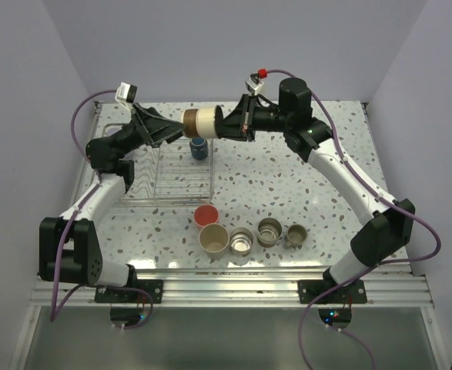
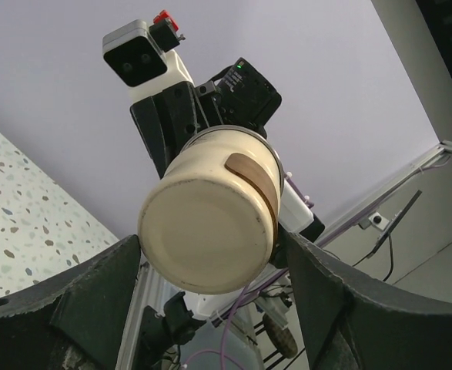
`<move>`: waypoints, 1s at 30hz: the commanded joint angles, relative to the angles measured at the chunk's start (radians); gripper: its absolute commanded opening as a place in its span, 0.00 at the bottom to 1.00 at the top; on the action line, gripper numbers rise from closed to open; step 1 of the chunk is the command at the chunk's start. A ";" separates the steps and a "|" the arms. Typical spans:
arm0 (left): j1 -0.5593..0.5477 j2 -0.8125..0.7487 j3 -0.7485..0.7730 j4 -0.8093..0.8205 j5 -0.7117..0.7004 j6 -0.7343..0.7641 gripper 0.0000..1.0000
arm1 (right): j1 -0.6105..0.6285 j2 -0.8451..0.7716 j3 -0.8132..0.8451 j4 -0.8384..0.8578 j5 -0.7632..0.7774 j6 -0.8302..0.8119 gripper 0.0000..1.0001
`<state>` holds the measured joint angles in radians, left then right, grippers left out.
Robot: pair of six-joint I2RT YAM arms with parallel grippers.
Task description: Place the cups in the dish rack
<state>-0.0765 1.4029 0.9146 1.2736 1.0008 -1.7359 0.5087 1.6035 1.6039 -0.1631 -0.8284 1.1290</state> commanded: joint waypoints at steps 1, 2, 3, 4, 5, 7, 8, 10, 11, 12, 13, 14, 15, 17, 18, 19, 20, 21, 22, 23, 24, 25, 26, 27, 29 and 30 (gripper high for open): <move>-0.011 -0.010 0.043 0.300 -0.002 -0.014 0.79 | 0.008 0.003 -0.001 -0.042 0.002 -0.049 0.00; -0.014 -0.015 0.041 0.296 -0.002 -0.011 0.77 | 0.010 0.003 0.001 -0.046 0.006 -0.051 0.00; -0.017 -0.016 0.041 0.287 0.002 -0.008 0.76 | 0.013 0.007 0.002 -0.047 0.006 -0.052 0.00; -0.020 -0.019 0.041 0.280 0.004 -0.005 0.74 | 0.014 0.007 0.004 -0.046 0.009 -0.054 0.00; -0.023 -0.024 0.040 0.271 0.005 0.005 0.73 | 0.019 0.010 0.005 -0.047 0.008 -0.052 0.00; -0.031 -0.030 0.041 0.224 0.012 0.028 0.73 | 0.024 0.018 0.022 -0.064 0.008 -0.067 0.00; -0.032 -0.038 0.041 0.207 0.013 0.051 0.73 | 0.030 0.021 0.027 -0.070 0.009 -0.080 0.00; -0.035 -0.047 0.041 0.165 0.015 0.070 0.80 | 0.036 0.019 0.031 -0.081 0.012 -0.086 0.00; -0.035 -0.050 0.043 0.156 0.016 0.081 0.81 | 0.039 0.019 0.031 -0.085 0.015 -0.089 0.00; -0.037 -0.050 0.044 0.149 0.016 0.084 0.81 | 0.040 0.018 0.028 -0.090 0.015 -0.097 0.00; -0.037 -0.051 0.044 0.148 0.016 0.085 0.82 | 0.040 0.015 0.025 -0.095 0.018 -0.098 0.00; -0.037 -0.054 0.044 0.145 0.018 0.085 0.82 | 0.039 0.013 0.024 -0.096 0.021 -0.100 0.00; -0.037 -0.056 0.044 0.141 0.019 0.088 0.82 | 0.040 0.013 0.018 -0.099 0.021 -0.101 0.00; -0.039 -0.059 0.043 0.135 0.021 0.101 0.78 | 0.039 0.009 0.014 -0.099 0.028 -0.103 0.00; -0.039 -0.062 0.040 0.115 0.019 0.107 0.74 | 0.040 0.009 0.014 -0.099 0.028 -0.103 0.00; -0.039 -0.067 0.038 0.103 0.019 0.117 0.72 | 0.039 0.009 0.014 -0.104 0.029 -0.103 0.00; -0.039 -0.074 0.035 0.092 0.019 0.133 0.70 | 0.040 0.009 0.014 -0.105 0.029 -0.106 0.00; -0.039 -0.076 0.035 0.078 0.019 0.139 0.59 | 0.039 0.009 0.014 -0.107 0.031 -0.107 0.00; -0.039 -0.079 0.033 0.073 0.019 0.142 0.50 | 0.040 0.007 0.014 -0.111 0.031 -0.110 0.00; -0.039 -0.084 0.033 0.067 0.019 0.157 0.39 | 0.040 0.009 0.014 -0.110 0.031 -0.115 0.00; -0.039 -0.090 0.038 -0.012 0.021 0.185 0.12 | 0.039 0.007 0.016 -0.111 0.031 -0.118 0.00; -0.039 -0.097 0.044 -0.095 0.021 0.231 0.00 | 0.040 0.007 0.021 -0.127 0.031 -0.124 0.00; -0.039 -0.126 0.068 -0.197 0.009 0.369 0.00 | 0.039 0.009 0.042 -0.154 0.035 -0.161 0.00; -0.037 -0.143 0.087 -0.458 -0.008 0.457 0.00 | 0.039 0.009 0.056 -0.189 0.043 -0.185 0.03; -0.037 -0.179 0.163 -0.712 -0.048 0.705 0.00 | 0.031 0.006 0.085 -0.306 0.081 -0.268 0.48; -0.034 -0.180 0.187 -0.894 -0.079 0.766 0.00 | 0.031 0.003 0.132 -0.363 0.165 -0.306 0.62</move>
<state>-0.1116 1.2873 0.9794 0.8497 1.0161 -1.3273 0.5381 1.6100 1.6386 -0.3405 -0.7746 0.9611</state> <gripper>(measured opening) 0.728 0.507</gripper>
